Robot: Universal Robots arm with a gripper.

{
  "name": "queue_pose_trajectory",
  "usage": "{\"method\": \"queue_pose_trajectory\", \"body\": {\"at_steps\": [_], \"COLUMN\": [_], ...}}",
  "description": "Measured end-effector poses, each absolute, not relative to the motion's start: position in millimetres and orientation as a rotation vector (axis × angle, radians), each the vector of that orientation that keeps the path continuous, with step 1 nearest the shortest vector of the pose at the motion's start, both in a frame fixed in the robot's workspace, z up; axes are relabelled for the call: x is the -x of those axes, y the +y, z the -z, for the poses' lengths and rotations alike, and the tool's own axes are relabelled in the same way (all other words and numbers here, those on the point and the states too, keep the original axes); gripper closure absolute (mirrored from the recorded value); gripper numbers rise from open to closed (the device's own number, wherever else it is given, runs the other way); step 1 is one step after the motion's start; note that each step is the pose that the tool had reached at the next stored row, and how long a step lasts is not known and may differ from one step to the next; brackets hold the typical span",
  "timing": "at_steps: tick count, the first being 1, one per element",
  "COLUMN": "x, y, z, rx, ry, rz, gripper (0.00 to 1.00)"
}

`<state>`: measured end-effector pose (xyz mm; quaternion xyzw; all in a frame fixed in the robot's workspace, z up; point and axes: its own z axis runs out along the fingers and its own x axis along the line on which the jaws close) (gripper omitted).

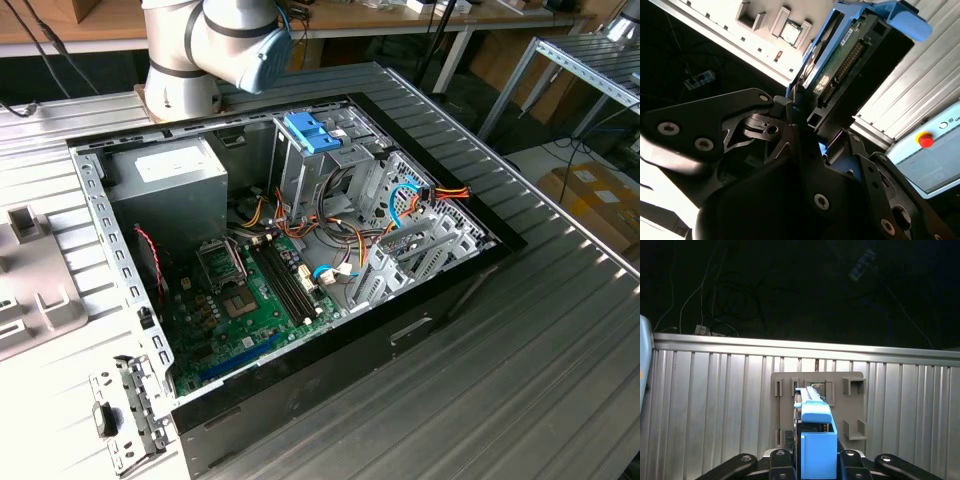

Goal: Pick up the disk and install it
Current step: 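Pick up the disk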

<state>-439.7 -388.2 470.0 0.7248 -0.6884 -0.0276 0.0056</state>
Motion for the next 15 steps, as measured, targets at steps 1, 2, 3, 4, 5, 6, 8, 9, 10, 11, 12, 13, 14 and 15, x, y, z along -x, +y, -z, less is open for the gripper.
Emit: {"method": "queue_pose_trajectory", "body": {"at_steps": [1,2,3,4,5,6,8,9,10,11,12,13,14,15], "x": [439.6,439.5,439.3,439.3,439.2,439.1,439.1,439.1,439.1,439.0,439.0,439.0,438.8,438.7], "y": [-389.5,-390.7,-392.7,-393.9,-395.6,-397.5,-400.7,-401.8,-403.8,-405.1,-407.6,-410.1,-412.8,-414.8], "z": [-470.0,-470.0,-470.1,-470.1,-470.0,-470.1,-470.1,-470.0,-470.0,-470.0,-470.0,-470.0,-470.1,-470.0], "rx": [-2.269,-2.269,-2.269,-2.269,-2.269,-2.269,-2.269,-2.269,-2.269,-2.269,-2.269,-2.269,-2.269,-2.269], "ry": [-2.155,-2.155,-2.155,-2.155,-2.155,-2.155,-2.155,-2.155,-2.155,-2.155,-2.155,-2.155,-2.155,-2.155], "rz": [0.086,0.086,0.086,0.086,0.086,0.086,0.086,0.086,0.086,0.086,0.086,0.086,0.086,0.086], "gripper": [0.64,0.64,0.64,0.64,0.64,0.64,0.64,0.64,0.64,0.64,0.64,0.64,0.64,0.64]}}
